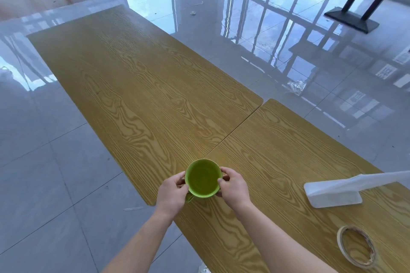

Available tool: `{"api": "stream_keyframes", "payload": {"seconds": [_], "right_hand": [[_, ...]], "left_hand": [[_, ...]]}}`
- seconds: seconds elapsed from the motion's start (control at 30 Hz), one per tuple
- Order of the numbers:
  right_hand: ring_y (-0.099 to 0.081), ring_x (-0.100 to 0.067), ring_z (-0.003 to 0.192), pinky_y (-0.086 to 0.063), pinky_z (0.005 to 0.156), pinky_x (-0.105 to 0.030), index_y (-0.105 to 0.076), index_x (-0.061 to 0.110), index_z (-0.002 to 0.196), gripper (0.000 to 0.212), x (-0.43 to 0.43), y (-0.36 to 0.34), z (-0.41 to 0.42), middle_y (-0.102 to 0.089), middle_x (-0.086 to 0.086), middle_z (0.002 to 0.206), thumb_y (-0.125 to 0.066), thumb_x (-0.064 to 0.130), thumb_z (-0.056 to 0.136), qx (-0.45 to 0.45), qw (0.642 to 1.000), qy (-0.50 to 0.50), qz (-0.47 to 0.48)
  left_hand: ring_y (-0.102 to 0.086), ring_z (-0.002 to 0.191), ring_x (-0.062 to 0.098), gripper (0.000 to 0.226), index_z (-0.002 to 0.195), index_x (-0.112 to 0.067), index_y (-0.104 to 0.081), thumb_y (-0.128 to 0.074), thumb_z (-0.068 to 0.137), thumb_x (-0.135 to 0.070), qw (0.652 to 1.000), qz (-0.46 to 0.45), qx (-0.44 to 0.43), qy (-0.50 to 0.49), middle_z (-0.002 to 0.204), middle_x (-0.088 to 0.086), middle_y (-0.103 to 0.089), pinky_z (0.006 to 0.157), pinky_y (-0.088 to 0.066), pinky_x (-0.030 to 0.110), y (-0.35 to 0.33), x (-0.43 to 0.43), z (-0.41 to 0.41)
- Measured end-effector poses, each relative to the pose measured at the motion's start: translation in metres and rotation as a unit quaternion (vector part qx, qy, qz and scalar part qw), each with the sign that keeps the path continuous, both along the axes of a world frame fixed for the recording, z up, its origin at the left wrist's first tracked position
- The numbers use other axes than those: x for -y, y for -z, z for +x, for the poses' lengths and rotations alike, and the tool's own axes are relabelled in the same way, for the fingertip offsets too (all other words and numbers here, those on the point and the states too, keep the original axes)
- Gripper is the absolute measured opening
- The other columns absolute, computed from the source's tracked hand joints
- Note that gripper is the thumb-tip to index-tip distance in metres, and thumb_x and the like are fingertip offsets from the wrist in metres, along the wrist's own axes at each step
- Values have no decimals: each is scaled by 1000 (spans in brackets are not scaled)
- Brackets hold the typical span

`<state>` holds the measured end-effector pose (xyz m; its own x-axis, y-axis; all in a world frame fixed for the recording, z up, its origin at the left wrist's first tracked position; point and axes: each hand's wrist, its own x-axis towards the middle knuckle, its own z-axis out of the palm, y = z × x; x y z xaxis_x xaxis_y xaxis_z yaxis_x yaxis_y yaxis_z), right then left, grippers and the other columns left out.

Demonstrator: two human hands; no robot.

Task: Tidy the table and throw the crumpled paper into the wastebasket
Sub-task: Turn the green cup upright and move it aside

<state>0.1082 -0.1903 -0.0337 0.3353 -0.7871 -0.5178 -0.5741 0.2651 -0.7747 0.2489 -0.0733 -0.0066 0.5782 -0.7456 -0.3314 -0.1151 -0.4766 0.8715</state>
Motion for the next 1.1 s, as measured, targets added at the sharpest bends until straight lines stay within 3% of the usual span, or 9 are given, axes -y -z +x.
{"api": "stream_keyframes", "payload": {"seconds": [0.3,0.5,0.67,0.93,1.1], "right_hand": [[-67,-20,98,-58,88,-43,-55,27,135,39,2,0,-1,-63,3,112,-55,18,97,-1,1000,0,7],[-71,-17,85,-62,79,-39,-55,26,134,38,2,-4,-2,-63,4,107,-57,18,97,7,1000,4,16],[-71,-15,80,-61,80,-38,-53,24,135,42,1,-9,-8,-65,7,103,-61,22,95,9,1000,4,11],[-68,-14,86,-62,73,-34,-58,22,129,36,-2,-24,-33,-65,6,100,-62,21,93,25,999,29,-12],[-67,-15,85,-62,72,-35,-61,21,125,32,-2,-34,-66,-65,5,98,-63,20,92,28,997,54,-40]], "left_hand": [[-70,85,10,48,83,-55,-66,-60,92,-8,1000,17,23,9,85,-13,-76,84,-57,45,-2,2,-1],[-68,84,8,21,107,-25,-69,-58,94,-12,993,41,98,46,90,-10,-73,81,-57,42,-3,1,-1],[-60,105,15,51,140,-16,-48,-61,92,-15,977,63,190,68,121,0,-60,87,-50,30,-7,0,-5],[-57,106,15,54,140,-17,-49,-65,89,-14,966,21,241,89,123,2,-58,80,-46,25,-22,3,-22],[-58,109,18,52,138,-16,-52,-66,88,-13,966,-8,229,120,123,2,-58,87,-52,33,-29,16,-46]]}}
